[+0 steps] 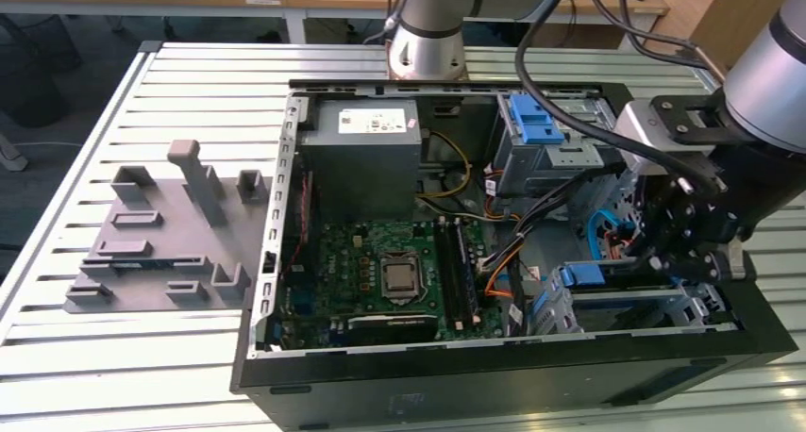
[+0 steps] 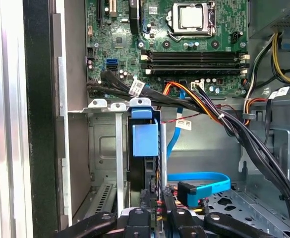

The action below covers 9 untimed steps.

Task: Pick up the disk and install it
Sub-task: 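Insert the first disk wire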

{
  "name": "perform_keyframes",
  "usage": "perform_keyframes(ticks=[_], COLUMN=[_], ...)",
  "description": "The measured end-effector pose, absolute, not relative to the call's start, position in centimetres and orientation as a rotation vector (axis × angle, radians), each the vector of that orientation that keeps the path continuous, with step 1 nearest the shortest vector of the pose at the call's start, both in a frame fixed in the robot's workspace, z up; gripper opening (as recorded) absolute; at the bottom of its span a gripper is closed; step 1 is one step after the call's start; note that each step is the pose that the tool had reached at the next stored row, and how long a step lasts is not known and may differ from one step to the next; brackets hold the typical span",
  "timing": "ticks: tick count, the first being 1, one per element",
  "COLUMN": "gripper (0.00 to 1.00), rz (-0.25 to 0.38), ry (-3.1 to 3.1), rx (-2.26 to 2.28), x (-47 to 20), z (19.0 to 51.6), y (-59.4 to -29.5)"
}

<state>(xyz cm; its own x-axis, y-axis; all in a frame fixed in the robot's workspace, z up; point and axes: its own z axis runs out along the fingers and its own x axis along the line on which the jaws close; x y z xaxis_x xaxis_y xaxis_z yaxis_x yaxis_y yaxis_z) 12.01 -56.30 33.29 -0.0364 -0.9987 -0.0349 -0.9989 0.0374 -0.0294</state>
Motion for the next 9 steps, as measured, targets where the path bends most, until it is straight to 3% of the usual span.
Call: perform_keyframes(ticks=[5,7,9], gripper=[0.22,0.11,0.11], rz=[0.005,0.005,0.005], ry=[2.229,2.229,2.229], rx=[-2.148,-2.148,-2.148], x=[12.01,12.01,12.01], z=[33.62,33.7,33.73], y=[-56.3,-56.3,-56.3])
